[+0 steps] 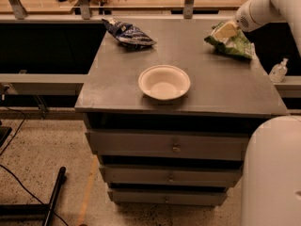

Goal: Place green jalapeno chip bag into paper bowl

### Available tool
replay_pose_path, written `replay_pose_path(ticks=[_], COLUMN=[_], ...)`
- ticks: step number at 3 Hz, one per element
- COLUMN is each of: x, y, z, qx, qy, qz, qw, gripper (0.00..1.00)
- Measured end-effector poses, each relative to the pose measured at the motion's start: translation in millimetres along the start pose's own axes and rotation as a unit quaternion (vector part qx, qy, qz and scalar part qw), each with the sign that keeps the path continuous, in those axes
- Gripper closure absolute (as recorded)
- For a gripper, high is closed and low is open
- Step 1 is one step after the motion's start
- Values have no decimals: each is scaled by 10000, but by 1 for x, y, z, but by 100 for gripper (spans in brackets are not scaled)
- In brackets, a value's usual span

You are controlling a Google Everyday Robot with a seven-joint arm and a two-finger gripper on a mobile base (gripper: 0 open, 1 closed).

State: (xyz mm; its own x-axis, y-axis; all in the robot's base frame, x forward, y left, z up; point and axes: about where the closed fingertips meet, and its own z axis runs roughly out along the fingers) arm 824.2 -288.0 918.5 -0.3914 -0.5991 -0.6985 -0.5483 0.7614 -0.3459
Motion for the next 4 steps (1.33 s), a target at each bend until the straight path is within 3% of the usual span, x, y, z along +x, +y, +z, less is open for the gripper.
replay_pose_path(ticks=[1,2,3,4], x=[28,42,34,11], y=[3,13,27,32], z=[17,19,10,0], qx=[-14,-244,-568,-742], qy=[785,1186,1110,740], qz=[61,161,236,305], qw=[9969,9925,9919,9940], gripper=[64,88,100,100])
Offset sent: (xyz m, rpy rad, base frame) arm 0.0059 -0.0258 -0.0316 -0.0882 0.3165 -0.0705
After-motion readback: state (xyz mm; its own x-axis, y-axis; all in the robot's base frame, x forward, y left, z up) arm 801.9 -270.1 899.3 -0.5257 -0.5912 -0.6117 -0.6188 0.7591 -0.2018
